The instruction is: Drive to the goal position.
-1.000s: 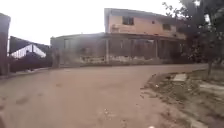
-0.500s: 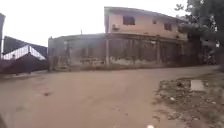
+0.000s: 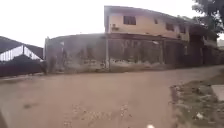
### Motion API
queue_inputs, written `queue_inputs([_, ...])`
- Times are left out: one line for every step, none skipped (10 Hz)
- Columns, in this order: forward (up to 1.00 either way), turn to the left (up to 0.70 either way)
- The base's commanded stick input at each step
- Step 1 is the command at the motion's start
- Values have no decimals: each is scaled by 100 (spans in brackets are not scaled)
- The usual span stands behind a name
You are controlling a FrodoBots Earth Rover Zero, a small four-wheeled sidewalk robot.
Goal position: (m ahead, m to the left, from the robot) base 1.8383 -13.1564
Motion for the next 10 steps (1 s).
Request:
queue_inputs([100, -14])
queue_inputs([100, -14])
queue_inputs([100, -14])
queue_inputs([100, -14])
queue_inputs([100, -14])
queue_inputs([100, -14])
queue_inputs([100, -14])
queue_inputs([100, -14])
queue_inputs([100, -14])
queue_inputs([100, -14])
